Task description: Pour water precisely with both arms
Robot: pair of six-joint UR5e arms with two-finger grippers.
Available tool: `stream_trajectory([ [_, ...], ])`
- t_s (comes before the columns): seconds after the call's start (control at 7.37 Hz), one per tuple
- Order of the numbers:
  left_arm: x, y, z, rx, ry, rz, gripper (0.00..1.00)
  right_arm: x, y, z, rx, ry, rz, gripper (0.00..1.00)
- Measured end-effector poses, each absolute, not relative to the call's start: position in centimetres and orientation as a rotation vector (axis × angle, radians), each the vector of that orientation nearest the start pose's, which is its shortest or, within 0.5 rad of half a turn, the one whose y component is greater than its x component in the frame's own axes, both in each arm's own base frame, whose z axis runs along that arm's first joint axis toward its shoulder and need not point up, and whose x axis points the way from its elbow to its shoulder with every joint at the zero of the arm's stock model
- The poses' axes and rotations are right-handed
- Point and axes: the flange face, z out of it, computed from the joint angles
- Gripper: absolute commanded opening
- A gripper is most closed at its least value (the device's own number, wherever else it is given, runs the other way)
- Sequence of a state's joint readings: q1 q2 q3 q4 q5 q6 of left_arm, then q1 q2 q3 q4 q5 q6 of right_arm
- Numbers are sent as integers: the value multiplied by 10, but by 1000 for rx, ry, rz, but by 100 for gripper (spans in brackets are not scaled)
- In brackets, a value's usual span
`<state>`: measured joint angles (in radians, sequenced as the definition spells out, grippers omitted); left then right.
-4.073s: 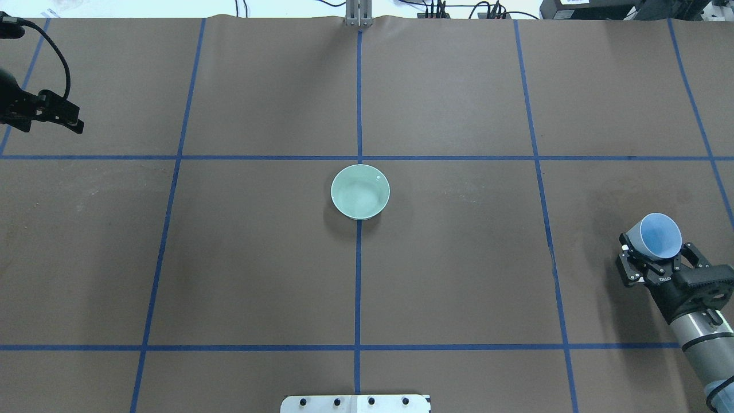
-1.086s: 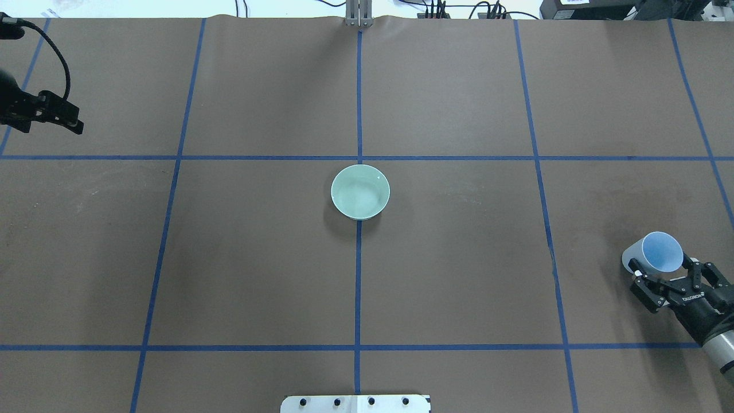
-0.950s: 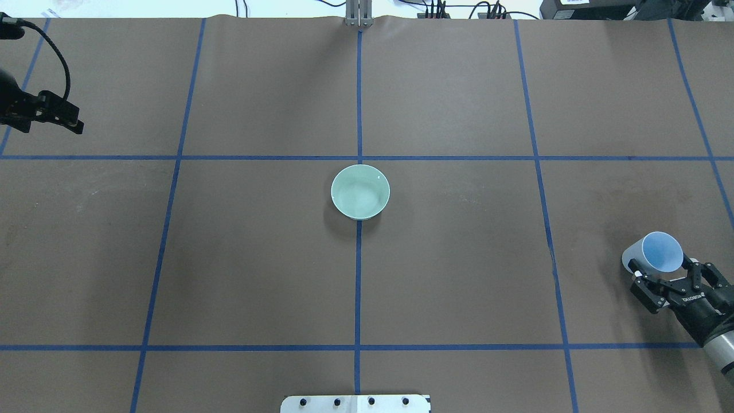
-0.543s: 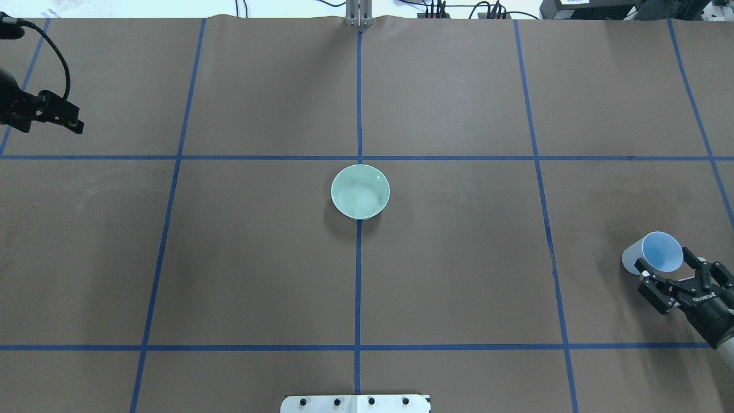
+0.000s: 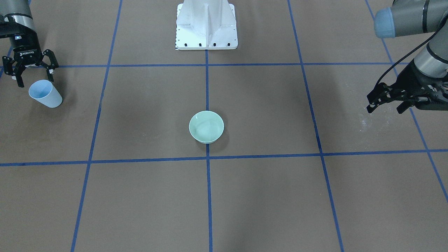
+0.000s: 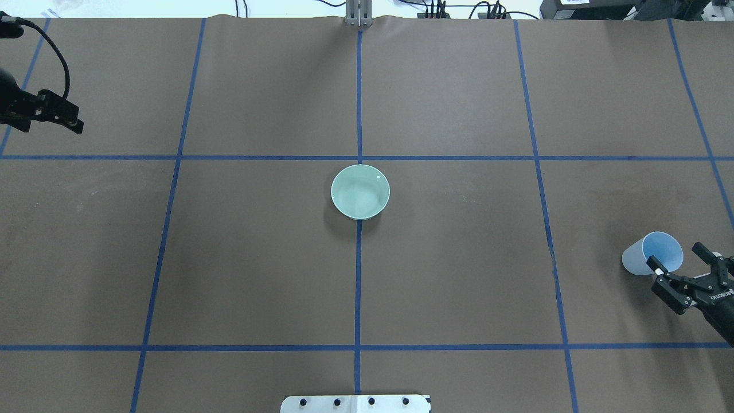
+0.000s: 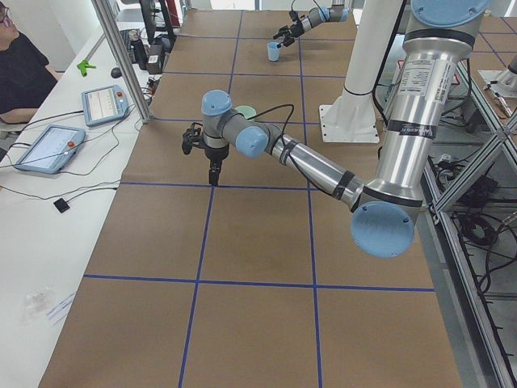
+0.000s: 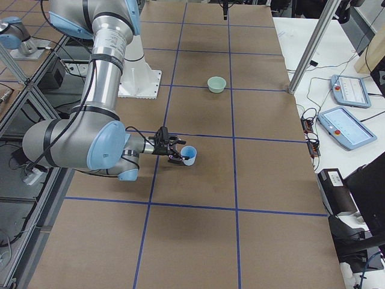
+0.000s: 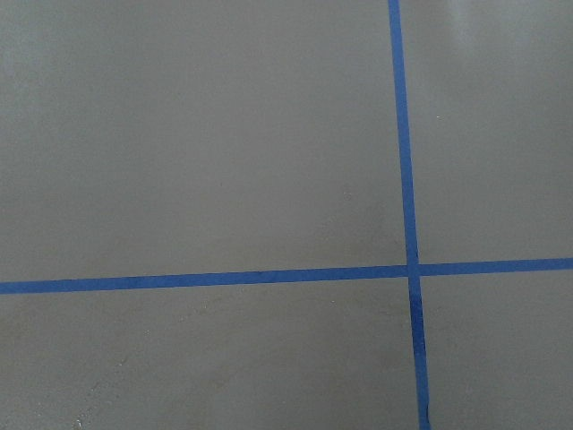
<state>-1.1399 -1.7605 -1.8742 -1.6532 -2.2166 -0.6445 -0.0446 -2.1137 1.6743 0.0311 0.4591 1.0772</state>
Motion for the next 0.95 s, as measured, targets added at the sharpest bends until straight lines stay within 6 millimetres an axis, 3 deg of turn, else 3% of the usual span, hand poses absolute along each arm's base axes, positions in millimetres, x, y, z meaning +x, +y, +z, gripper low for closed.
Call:
stream_trajectory([
  [0.27,179,-538,384,151,850,-57,100,-218,-213,595,1162,-803,187,99],
  [0.68,262,-525,317,78,947,-139,100,-206,-227,567,1158,-825,219,99],
  [0.95,299,-513,291,39,982,-161,100,-186,-245,563,1173,-791,272,99],
])
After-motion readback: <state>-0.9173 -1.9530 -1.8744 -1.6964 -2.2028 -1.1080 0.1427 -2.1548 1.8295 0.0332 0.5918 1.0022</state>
